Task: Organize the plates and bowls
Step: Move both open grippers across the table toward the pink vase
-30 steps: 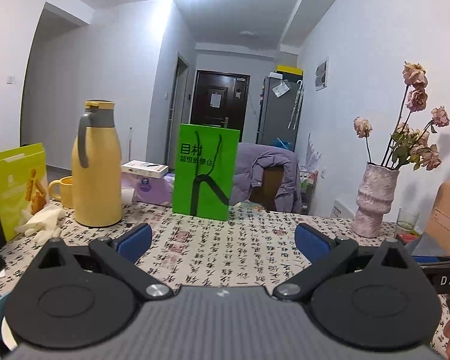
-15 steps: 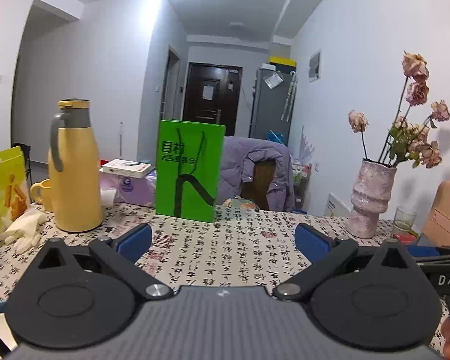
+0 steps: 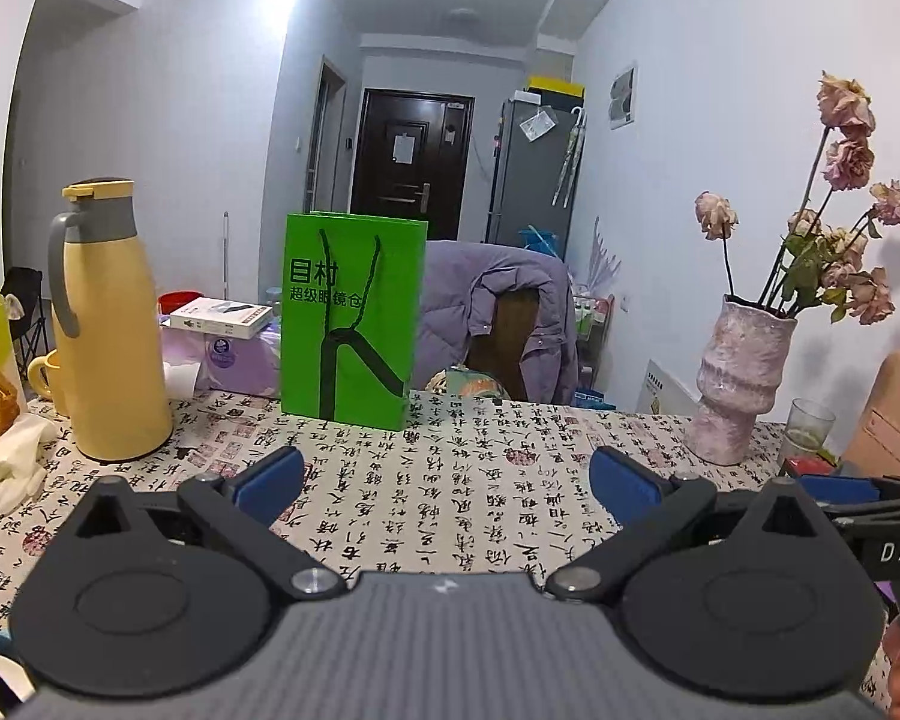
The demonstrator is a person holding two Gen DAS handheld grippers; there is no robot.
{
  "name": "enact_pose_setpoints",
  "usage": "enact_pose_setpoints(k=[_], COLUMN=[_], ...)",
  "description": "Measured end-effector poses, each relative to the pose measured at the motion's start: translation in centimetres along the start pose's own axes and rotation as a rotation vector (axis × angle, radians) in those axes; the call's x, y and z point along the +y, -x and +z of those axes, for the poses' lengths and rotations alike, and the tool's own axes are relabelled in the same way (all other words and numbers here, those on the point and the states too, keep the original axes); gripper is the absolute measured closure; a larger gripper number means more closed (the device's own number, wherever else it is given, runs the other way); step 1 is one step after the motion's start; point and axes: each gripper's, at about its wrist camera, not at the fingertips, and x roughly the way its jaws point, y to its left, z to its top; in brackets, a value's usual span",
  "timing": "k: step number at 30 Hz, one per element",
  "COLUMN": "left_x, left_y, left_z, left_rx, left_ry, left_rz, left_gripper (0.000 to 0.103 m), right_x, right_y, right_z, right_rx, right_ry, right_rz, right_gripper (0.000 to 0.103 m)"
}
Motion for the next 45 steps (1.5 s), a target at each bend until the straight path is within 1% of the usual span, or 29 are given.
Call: enact_pose_setpoints(k=[8,13,18,21,24,33,38,45], left_x=[-1.1,-2.1,-3.3,-4.1,-5.1,-7.9,-9.0,-11.0], left_y=[-2.5,-4.0,-5.2,-6.0,-6.7,-7.2,-8.0,-10.1], left_z=[0.7,0.8,0.4,0.0,-0.3,-0.6,-0.5,-0.3], left_rx=[0.044,0.07,0.076,0.098,0.12,0.118,0.127,0.171], left_ry=[0.02,0.021,0.002,0.012,0.008,-0.01,-0.005,0.002], left_rz=[-0.003,0.004,0.022,0.019,0.013,0.021,0.021,0.027], left_gripper=[0.0,0.0,0.0,0.0,0.0,0.0,0.0,0.0], right_x=[-2.0,-3.5,-6.0,-7.5,-8.4,-9.7,-10.9,-12.8], right_y=[-0.7,-1.2,-1.3,-1.5,-1.4,-1.7,-2.0,-2.1], right_z=[1.7,2.2,2.2,2.2,2.3,2.4,2.5,2.6], right_rx=[0.009,-0.005,-0.045,-0.032,-0.031,0.009,0.026,0.033], right_ry=[0.024,0.023,-0.032,-0.074,-0.084,-0.093,-0.125,-0.166], right_rz=[-0.006,-0.002,0.002,-0.003,-0.034,-0.075,-0.102,-0.121], right_gripper=[0.0,0.0,0.0,0.0,0.0,0.0,0.0,0.0])
